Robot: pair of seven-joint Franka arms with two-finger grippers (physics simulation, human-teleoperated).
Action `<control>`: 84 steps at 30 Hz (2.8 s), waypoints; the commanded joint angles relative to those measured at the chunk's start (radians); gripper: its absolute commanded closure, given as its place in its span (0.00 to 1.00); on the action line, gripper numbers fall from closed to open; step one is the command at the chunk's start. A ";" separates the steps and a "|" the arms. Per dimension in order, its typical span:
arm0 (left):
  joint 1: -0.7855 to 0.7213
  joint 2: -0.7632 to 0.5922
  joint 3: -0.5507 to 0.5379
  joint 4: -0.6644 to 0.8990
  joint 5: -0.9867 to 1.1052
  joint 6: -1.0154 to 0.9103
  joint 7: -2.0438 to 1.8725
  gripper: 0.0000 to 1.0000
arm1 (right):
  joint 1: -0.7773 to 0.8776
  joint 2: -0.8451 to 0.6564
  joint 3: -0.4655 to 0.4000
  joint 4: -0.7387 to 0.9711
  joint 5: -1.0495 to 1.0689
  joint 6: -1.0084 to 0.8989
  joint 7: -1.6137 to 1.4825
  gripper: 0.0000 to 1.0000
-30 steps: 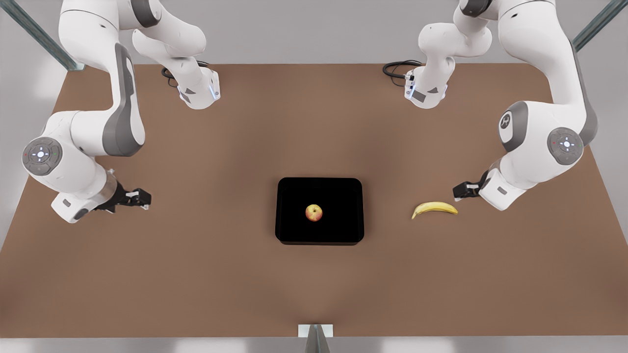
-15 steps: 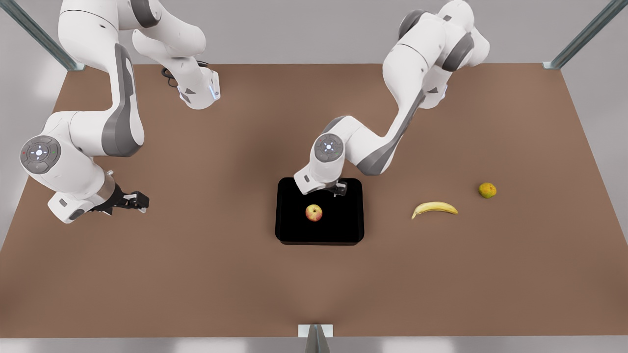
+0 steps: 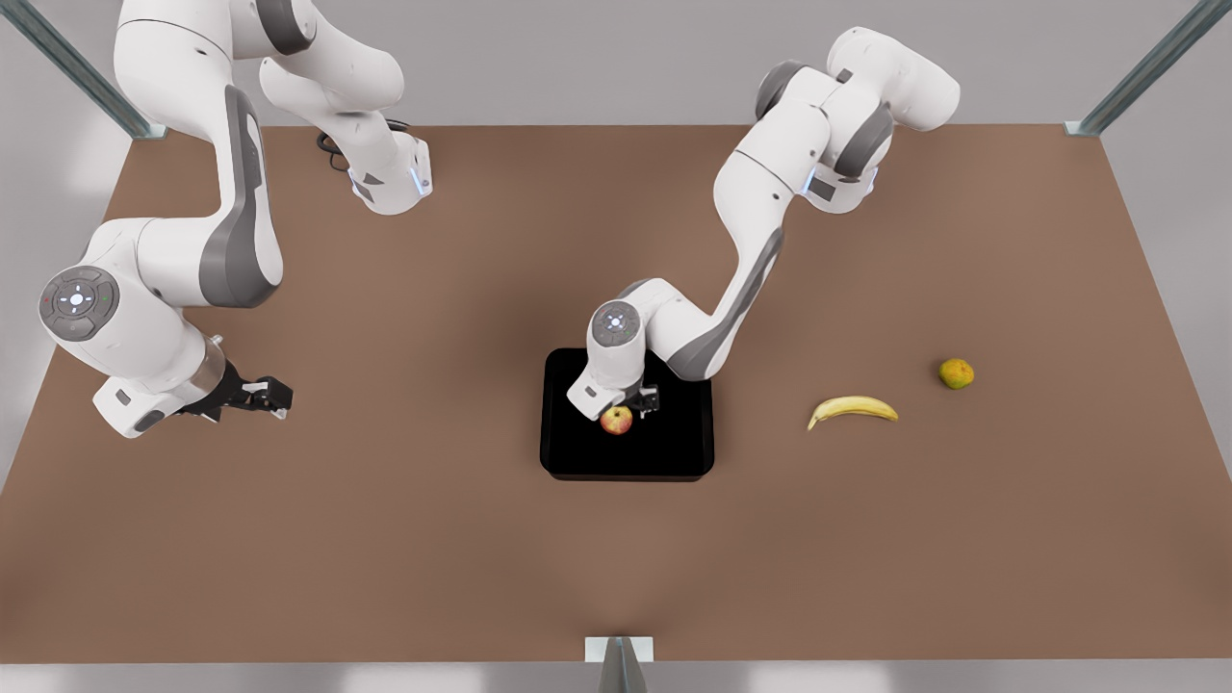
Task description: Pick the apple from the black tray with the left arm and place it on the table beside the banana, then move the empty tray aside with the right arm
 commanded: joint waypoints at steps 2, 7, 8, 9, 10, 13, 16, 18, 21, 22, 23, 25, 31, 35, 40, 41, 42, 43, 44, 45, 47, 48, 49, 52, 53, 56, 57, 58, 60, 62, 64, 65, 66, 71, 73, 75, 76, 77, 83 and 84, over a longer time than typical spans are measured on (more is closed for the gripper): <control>0.000 0.013 -0.001 -0.003 0.034 0.032 -0.275 0.00 | 0.000 -0.001 0.000 0.001 0.001 0.000 0.011 0.00; -0.002 0.030 -0.001 -0.003 0.039 0.054 -0.278 0.00 | 0.000 -0.001 0.000 0.001 0.001 0.000 0.011 0.00; -0.007 0.030 -0.001 -0.012 0.040 0.054 -0.277 0.00 | 0.000 -0.001 0.000 0.001 0.001 0.000 0.011 0.00; -0.007 0.030 -0.001 -0.015 0.039 0.054 -0.280 0.00 | 0.000 -0.001 0.000 0.001 -0.001 0.000 0.011 0.00; -0.010 0.030 -0.001 -0.015 0.036 0.054 -0.286 0.00 | 0.000 -0.001 0.000 0.001 -0.001 0.000 0.011 0.00; -0.010 0.033 -0.003 -0.015 0.033 0.107 -0.311 0.00 | -0.001 -0.001 0.000 0.001 -0.001 0.000 0.011 0.00; -0.010 0.034 -0.003 -0.023 0.037 0.109 -0.305 0.00 | -0.002 -0.001 0.000 0.001 -0.001 -0.002 0.011 0.00; -0.013 0.037 -0.003 -0.031 0.039 0.109 -0.305 0.00 | -0.002 -0.001 0.000 0.001 -0.001 -0.002 0.011 0.00; -0.023 0.040 -0.001 -0.049 0.040 0.124 -0.305 0.00 | -0.002 -0.001 0.000 0.001 0.001 -0.003 0.011 0.00; -0.023 0.043 -0.003 -0.052 0.059 0.126 -0.305 0.00 | -0.002 -0.001 0.000 0.001 0.001 -0.003 0.011 0.00; -0.023 0.045 -0.003 -0.054 0.059 0.126 -0.305 0.00 | -0.002 -0.001 0.000 0.001 0.001 -0.003 0.011 0.00; -0.023 0.053 -0.003 -0.054 0.060 0.126 -0.305 0.00 | -0.002 -0.001 0.000 0.001 0.001 -0.003 0.011 0.00; -0.023 0.062 -0.001 -0.054 0.068 0.136 -0.306 0.00 | -0.002 -0.001 -0.002 0.001 0.001 -0.003 0.011 0.00; -0.023 0.060 -0.001 -0.054 0.068 0.136 -0.309 0.24 | -0.002 -0.001 -0.002 0.001 0.001 -0.003 0.011 0.00; -0.025 0.039 0.000 -0.051 0.071 0.089 -0.311 0.26 | -0.002 -0.001 -0.003 0.001 -0.001 -0.003 0.010 0.00; -0.025 0.030 0.002 -0.052 0.074 0.084 -0.308 0.25 | -0.002 -0.001 -0.003 0.001 0.001 -0.003 0.011 0.00; -0.023 0.014 0.003 -0.051 0.085 0.026 -0.298 0.25 | -0.002 -0.001 -0.003 0.001 0.001 -0.003 0.011 0.00; -0.023 0.003 0.003 -0.051 0.094 0.018 -0.295 0.25 | -0.002 -0.001 -0.003 0.001 0.001 -0.003 0.011 0.00; -0.022 -0.010 0.005 -0.051 0.095 -0.034 -0.268 0.25 | -0.002 -0.001 -0.003 0.001 -0.001 -0.003 0.011 0.00; -0.013 -0.043 0.005 -0.052 0.091 -0.103 -0.228 0.25 | -0.002 -0.001 -0.003 0.001 0.001 -0.003 0.011 0.00; 0.032 -0.185 0.003 -0.199 0.086 -0.107 -0.173 0.25 | 0.000 -0.001 -0.003 0.023 0.005 -0.005 0.020 0.00; 0.065 -0.279 0.002 -0.301 0.082 -0.089 -0.114 0.25 | 0.008 -0.001 0.000 0.025 0.005 -0.008 0.025 0.00; 0.087 -0.320 0.002 -0.342 0.082 -0.098 -0.082 0.25 | 0.043 -0.001 0.006 0.025 0.010 -0.009 0.042 0.00; 0.257 -0.477 0.002 -0.592 0.051 0.035 0.185 0.24 | 0.167 0.029 0.008 0.053 0.005 -0.008 0.231 0.00; 0.323 -0.480 0.002 -0.635 0.051 0.092 0.286 0.24 | 0.210 0.049 0.008 0.070 0.005 -0.003 0.280 0.00; 0.558 -0.480 0.000 -0.720 0.028 0.225 0.646 0.24 | 0.290 0.089 0.011 0.071 -0.007 0.001 0.315 0.00; 0.616 -0.457 0.002 -0.717 -0.050 0.250 0.778 0.24 | 0.319 0.102 0.011 0.071 -0.007 0.012 0.358 0.00; 0.628 -0.414 0.002 -0.706 -0.059 0.301 0.797 0.24 | 0.345 0.129 0.009 0.071 -0.001 0.053 0.372 0.00; 0.647 -0.346 0.002 -0.643 -0.059 0.319 0.798 0.24 | 0.397 0.163 0.009 0.068 0.004 0.129 0.519 0.00; 0.651 -0.306 0.002 -0.641 -0.059 0.373 0.798 0.20 | 0.416 0.188 0.011 0.024 0.078 0.201 0.614 0.00; 0.651 -0.305 0.002 -0.643 -0.059 0.376 0.798 0.00 | 0.436 0.206 0.011 -0.006 0.116 0.285 0.692 0.00; 0.651 -0.305 0.003 -0.641 -0.056 0.376 0.800 0.00 | 0.449 0.237 0.011 -0.006 0.127 0.333 0.715 0.00; 0.651 -0.305 0.003 -0.643 -0.056 0.376 0.800 0.00 | 0.456 0.264 0.011 -0.006 0.128 0.342 0.715 0.00; 0.664 -0.551 0.013 -0.061 -0.207 -0.730 0.804 0.00 | 0.483 0.267 0.011 -0.099 0.208 0.406 0.768 0.00; 0.656 -0.819 -0.012 -0.430 -0.138 -0.466 0.855 0.00 | 0.488 0.243 0.011 -0.164 0.214 0.435 0.769 0.00; 0.665 -0.690 -0.012 -0.298 -0.142 -0.469 0.854 0.00 | 0.500 0.230 0.011 -0.245 0.214 0.534 0.769 0.00; 0.665 -0.659 -0.012 -0.276 -0.141 -0.479 0.858 0.00 | 0.502 0.232 0.012 -0.257 0.214 0.549 0.768 0.00; 0.667 -0.656 -0.010 -0.282 -0.142 -0.477 0.857 0.00 | 0.502 0.243 0.012 -0.297 0.208 0.619 0.764 0.00; 0.694 -0.658 0.002 -0.293 -0.147 -0.477 0.846 0.00 | 0.520 0.290 0.012 -0.294 0.206 0.698 0.766 0.00; 0.696 -0.668 0.002 -0.298 -0.142 -0.534 0.847 0.00 | 0.529 0.296 0.012 -0.296 0.205 0.698 0.764 0.00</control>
